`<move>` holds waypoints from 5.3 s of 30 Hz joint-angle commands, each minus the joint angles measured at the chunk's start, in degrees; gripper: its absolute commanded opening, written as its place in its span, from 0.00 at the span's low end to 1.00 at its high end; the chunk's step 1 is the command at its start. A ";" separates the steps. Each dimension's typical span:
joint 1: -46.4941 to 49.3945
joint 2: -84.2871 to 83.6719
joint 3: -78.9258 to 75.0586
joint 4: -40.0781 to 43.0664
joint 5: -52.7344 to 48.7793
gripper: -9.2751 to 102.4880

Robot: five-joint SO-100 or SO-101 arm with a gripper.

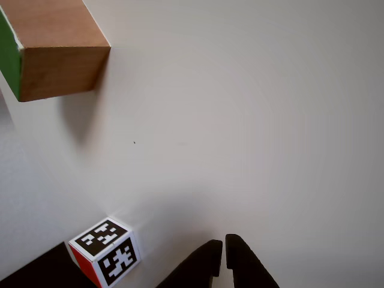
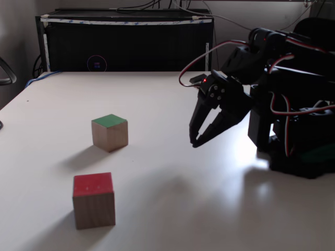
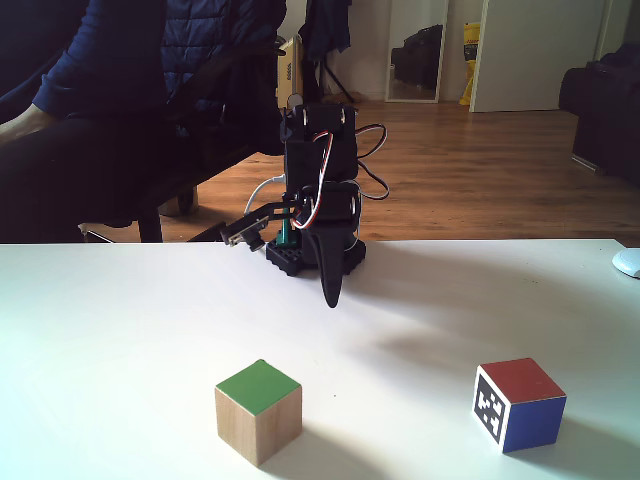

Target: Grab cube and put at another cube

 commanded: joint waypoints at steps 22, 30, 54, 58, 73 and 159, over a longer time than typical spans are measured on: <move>-2.11 0.26 -0.70 0.26 -1.23 0.08; -1.32 0.26 -0.70 0.26 0.00 0.08; 1.23 0.26 -3.52 -3.34 5.98 0.22; 1.41 0.26 -5.62 -4.57 9.32 0.26; 2.64 -43.68 -41.31 -7.12 24.26 0.31; 14.68 -141.94 -133.95 27.77 30.59 0.31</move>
